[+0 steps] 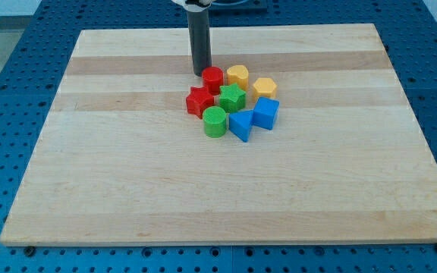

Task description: Move your arm closer to the yellow heart and yellow hexagon

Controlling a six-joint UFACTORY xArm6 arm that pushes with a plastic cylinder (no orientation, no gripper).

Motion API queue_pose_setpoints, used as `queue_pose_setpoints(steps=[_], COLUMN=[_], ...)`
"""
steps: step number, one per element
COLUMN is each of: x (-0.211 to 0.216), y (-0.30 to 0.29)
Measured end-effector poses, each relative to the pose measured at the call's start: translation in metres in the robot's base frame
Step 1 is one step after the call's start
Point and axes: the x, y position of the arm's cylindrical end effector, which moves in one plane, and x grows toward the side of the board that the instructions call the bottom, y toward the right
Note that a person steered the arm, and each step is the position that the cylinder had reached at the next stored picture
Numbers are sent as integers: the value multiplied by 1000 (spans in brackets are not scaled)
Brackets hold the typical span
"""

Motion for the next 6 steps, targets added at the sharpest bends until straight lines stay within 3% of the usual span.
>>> queue_pose_setpoints(steps=[2,4,6], x=[-20,-13,14], y=[7,103,111])
